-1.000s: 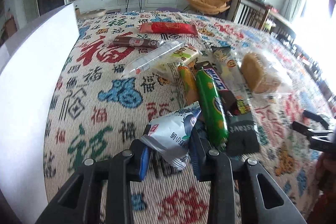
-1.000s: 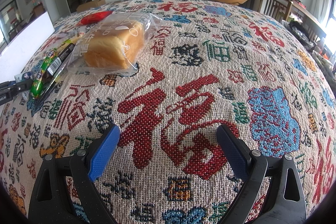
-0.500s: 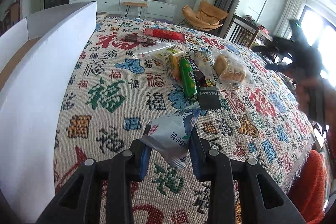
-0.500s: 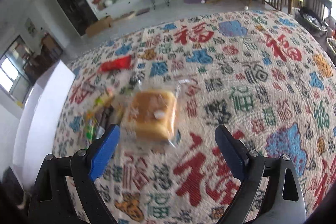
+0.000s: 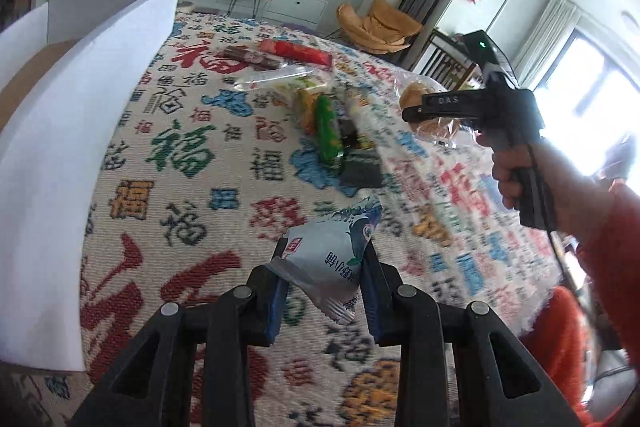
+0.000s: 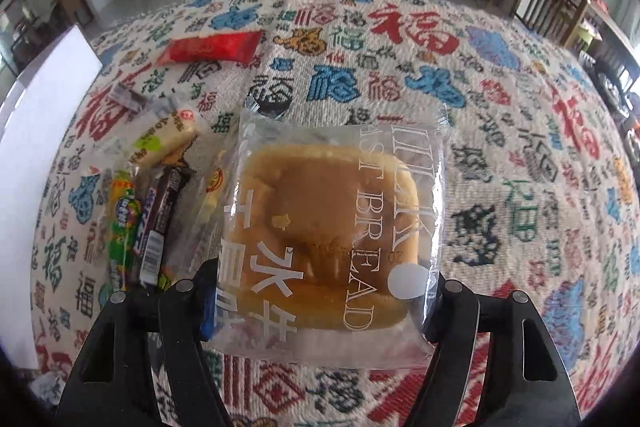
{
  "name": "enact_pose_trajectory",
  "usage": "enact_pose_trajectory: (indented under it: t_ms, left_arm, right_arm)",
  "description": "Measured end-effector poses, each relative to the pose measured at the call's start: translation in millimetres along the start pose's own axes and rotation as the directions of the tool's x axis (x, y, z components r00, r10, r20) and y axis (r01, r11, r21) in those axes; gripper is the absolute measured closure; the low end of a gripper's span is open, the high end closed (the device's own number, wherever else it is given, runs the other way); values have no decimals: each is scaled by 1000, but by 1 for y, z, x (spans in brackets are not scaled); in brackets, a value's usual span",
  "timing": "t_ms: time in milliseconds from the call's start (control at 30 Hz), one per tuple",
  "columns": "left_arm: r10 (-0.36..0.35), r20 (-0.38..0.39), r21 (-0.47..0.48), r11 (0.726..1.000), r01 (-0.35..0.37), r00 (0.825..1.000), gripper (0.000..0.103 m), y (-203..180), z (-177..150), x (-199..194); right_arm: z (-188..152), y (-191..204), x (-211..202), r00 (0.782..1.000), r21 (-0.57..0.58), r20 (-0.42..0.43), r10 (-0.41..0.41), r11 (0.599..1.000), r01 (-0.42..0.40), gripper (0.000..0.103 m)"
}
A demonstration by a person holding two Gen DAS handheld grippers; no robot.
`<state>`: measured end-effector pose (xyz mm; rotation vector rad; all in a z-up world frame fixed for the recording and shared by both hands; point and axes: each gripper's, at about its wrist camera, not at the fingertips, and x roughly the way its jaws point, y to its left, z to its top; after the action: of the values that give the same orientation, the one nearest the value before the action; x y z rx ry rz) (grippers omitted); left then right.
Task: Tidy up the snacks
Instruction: 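Carry the white bag into the white box with the left tool while the right tool drops the bread in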
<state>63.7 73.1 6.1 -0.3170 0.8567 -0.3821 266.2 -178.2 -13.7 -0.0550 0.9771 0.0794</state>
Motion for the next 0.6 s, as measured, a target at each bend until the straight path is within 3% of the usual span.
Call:
enact_pose_trajectory:
  t_ms: [67,167,233,300,400,467,500,533,600]
  left_arm:
    - [-57,28,-19,998,58,998,71,-7,12,-16]
    - [-73,105,-41,996,78,992,71,-5,36,-54]
    - [-38,161,-74,996,50,986,71,10,53,-84]
    - [32,212,-123,992,-6,977,71,35,67,-116]
    - [226,254,-198,964,-178,940,70,83,78,-162]
    - [373,236,-269,912,-309,897,59,118,78,-184]
    - [432,205,-307,881,-361,878,33,135,76,-190]
    - [470,178,-345,853,-392,864,17,151,72,-196]
    - [503,149,-392,821,-416,852,17,172,62,-206]
  right_arm:
    - [-2,-1,-24,1000,-17,19,11,1000,-10,29]
    - [5,22,-67,988,-41,51,146,989,-144,29]
    - [16,63,-97,954,-81,64,294,954,-289,29]
    - [30,116,-123,905,-153,69,419,901,-406,29]
    - [41,204,-149,822,-250,41,569,802,-542,29]
    - [42,264,-147,764,-264,10,645,739,-620,27]
    - [42,287,-142,750,-257,8,662,726,-638,23]
    - [40,314,-131,737,-245,-22,676,711,-659,16]
    - [37,347,-103,694,-187,-127,709,670,-719,11]
